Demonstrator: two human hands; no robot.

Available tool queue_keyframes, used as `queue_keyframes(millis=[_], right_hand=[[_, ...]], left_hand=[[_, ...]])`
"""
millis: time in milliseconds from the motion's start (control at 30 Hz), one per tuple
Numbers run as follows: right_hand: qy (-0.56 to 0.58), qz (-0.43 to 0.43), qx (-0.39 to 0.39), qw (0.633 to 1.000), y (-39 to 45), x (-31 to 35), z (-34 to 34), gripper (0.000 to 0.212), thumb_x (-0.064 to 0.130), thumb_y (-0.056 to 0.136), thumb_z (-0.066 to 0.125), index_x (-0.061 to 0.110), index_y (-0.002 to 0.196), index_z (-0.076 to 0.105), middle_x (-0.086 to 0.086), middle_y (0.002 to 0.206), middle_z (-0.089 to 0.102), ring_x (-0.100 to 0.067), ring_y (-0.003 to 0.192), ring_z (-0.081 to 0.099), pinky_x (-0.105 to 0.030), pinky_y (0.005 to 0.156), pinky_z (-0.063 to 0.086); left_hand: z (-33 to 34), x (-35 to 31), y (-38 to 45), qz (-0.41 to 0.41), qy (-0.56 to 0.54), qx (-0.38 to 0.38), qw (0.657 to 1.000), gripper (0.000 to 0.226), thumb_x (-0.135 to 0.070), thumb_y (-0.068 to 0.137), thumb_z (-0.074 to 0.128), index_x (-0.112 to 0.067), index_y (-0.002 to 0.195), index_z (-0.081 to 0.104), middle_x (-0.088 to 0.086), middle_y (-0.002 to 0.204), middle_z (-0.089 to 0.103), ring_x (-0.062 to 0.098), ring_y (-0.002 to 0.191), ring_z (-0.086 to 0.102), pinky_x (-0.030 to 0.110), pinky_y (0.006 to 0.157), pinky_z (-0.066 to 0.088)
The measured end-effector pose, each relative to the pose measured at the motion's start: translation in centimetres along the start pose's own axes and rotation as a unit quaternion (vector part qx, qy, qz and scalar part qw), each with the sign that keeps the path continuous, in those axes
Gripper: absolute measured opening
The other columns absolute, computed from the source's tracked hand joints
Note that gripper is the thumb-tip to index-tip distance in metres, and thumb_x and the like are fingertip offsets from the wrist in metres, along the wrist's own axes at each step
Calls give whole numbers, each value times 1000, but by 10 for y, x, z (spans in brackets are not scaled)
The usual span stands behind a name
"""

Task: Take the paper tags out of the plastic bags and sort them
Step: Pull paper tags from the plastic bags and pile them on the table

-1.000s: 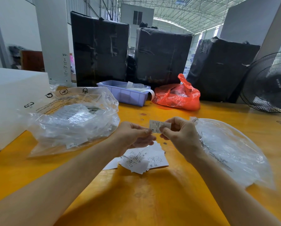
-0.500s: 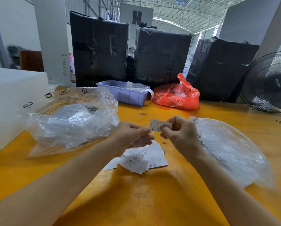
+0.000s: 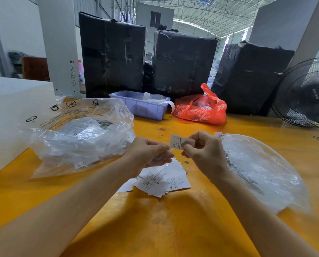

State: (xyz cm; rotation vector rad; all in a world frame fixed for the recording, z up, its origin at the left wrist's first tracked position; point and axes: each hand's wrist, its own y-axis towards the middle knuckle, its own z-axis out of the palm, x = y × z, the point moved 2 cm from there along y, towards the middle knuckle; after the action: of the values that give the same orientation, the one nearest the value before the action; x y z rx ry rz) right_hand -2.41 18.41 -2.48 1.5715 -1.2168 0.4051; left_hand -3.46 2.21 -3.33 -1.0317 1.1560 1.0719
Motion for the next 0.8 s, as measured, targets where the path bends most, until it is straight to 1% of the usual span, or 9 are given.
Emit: queue_keyframes(millis=[133, 200, 300, 400, 467, 600, 667, 733, 800], right_hand=[[66, 47, 9, 997, 2, -2, -1, 17, 2, 82, 68, 10, 73, 56, -12, 81, 69, -18, 60, 70, -31, 59, 59], [91, 80, 27, 992, 2, -3, -1, 15, 1, 82, 68, 8, 75, 57, -13, 81, 68, -17, 58, 69, -29, 57, 58], [141, 126, 51, 981, 2, -5, 1, 12, -3, 81, 68, 4, 78, 58, -18, 83, 68, -15, 54, 66, -22, 52, 53], [172, 151, 65, 971, 2, -6, 2, 11, -4, 80, 68, 2, 81, 59, -17, 78, 67, -15, 53, 65, -21, 53, 54], [182, 167, 88, 965, 2, -7, 2, 11, -4, 80, 68, 1, 82, 59, -15, 75, 67, -14, 53, 65, -21, 52, 53], [171, 177, 128, 961, 1, -6, 2, 12, -3, 78, 70, 0, 83, 60, -13, 72, 66, -14, 51, 64, -20, 52, 53], [161, 167, 142, 962, 1, -5, 2, 10, -2, 79, 70, -1, 83, 62, -10, 69, 66, -11, 51, 63, -19, 52, 52], [128, 139, 154, 970, 0, -4, 3, 6, 2, 85, 65, -2, 90, 64, -8, 69, 64, -9, 54, 61, -18, 55, 51], [82, 118, 163, 976, -1, -2, 5, 14, 5, 93, 54, -4, 97, 65, -8, 70, 59, -10, 58, 55, -21, 58, 49]], left_hand=[[0, 0, 0, -3, -4, -1, 1000, 9, -8, 86, 65, -1, 92, 67, 14, 78, 74, 19, 65, 72, 22, 55, 56], [0, 0, 0, -3, -2, 0, 1000, 9, -8, 86, 64, -2, 92, 67, 14, 78, 74, 19, 66, 72, 23, 57, 57], [1, 1, -1, -3, 1, 9, 1000, 12, -10, 86, 64, -2, 94, 69, 14, 81, 74, 18, 68, 72, 23, 61, 58], [2, 1, -2, -3, 4, 23, 1000, 13, -11, 85, 65, -1, 93, 69, 14, 84, 74, 19, 68, 72, 24, 62, 59], [3, 0, -2, 0, 7, 22, 1000, 12, -11, 86, 64, -1, 90, 69, 13, 79, 74, 19, 64, 71, 24, 59, 58], [3, -1, -1, 11, 1, 5, 1000, 17, -16, 89, 61, -1, 83, 67, 10, 68, 72, 19, 58, 69, 23, 54, 57], [3, 0, -1, 14, 9, -2, 1000, 20, -18, 89, 60, -1, 83, 67, 13, 71, 71, 21, 58, 69, 25, 56, 58], [4, 2, -1, 17, 39, -2, 999, 22, -23, 89, 60, -2, 86, 67, 16, 78, 72, 21, 61, 70, 26, 59, 59], [7, 4, -1, 16, 60, 9, 998, 29, -28, 90, 58, -1, 91, 68, 17, 83, 73, 20, 63, 71, 25, 59, 58]])
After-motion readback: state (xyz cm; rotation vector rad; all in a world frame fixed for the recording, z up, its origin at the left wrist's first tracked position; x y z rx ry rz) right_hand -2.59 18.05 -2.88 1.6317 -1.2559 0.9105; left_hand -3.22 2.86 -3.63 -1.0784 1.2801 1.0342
